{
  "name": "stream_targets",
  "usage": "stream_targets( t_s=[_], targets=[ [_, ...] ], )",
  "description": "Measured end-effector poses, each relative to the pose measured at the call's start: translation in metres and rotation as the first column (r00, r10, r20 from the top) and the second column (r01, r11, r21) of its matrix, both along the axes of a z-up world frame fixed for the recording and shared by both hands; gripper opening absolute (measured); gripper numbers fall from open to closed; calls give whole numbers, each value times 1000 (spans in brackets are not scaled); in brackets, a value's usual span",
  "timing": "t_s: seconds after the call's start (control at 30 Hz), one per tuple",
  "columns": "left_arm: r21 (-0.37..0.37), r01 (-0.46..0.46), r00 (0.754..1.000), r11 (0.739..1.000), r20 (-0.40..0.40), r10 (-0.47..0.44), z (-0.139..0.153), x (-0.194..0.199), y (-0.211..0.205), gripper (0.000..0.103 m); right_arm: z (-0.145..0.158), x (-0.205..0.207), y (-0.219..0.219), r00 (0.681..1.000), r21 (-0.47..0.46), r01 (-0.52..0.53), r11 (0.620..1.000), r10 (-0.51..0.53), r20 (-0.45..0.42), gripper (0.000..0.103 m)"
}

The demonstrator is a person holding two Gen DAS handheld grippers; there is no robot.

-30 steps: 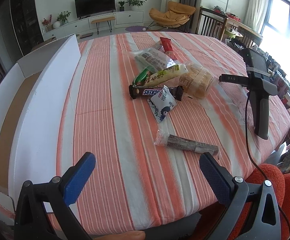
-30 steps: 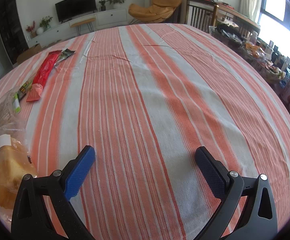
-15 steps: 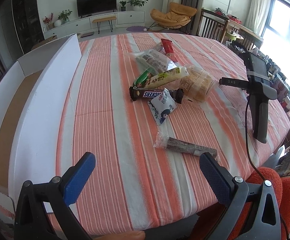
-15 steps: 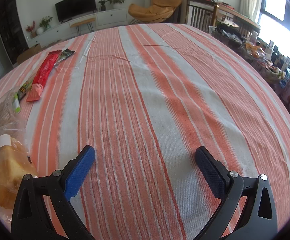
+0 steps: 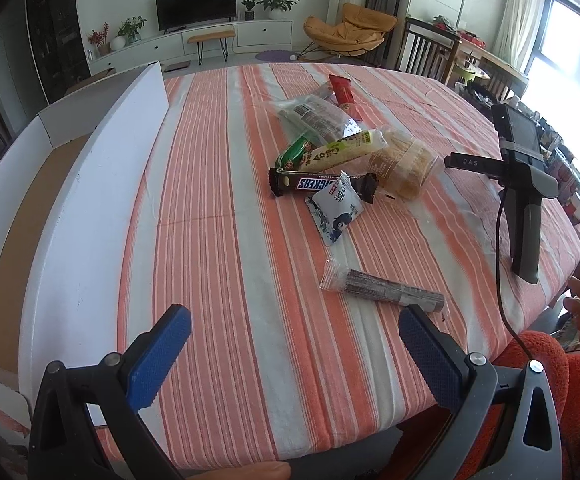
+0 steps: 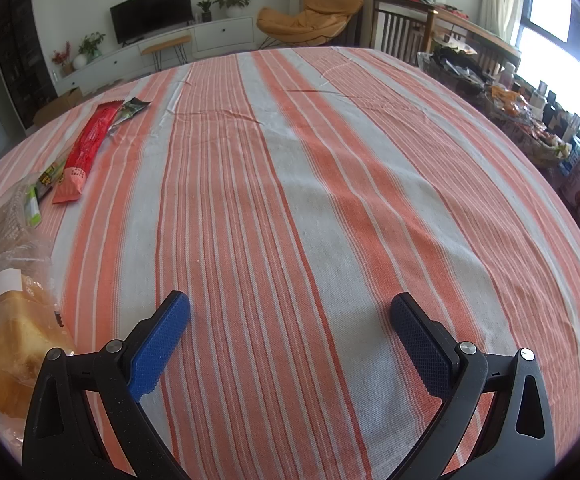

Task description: Organize snacks

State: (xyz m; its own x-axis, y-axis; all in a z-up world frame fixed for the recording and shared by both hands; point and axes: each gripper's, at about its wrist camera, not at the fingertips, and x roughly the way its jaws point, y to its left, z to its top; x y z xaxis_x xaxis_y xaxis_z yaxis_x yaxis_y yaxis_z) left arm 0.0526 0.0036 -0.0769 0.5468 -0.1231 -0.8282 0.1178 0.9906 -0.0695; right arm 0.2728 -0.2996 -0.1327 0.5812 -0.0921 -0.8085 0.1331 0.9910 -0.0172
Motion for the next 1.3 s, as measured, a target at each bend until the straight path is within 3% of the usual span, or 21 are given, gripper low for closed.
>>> stream_targets(
  t_s=[0.37, 0.73, 1.3],
  targets=[
    [18, -26, 997, 1000, -72, 27, -29, 8, 6, 103, 0, 1, 0, 1000, 0, 0, 1000, 0, 0, 102],
    [51, 21, 998, 998, -60, -18, -28, 6, -7, 103, 0, 1, -1, 1000, 0, 0, 1000, 0, 0, 102],
    [44, -3, 998, 999, -59, 6, -29, 12, -1, 103, 0, 1, 1, 1000, 3, -18, 1000, 18, 1, 102]
  ],
)
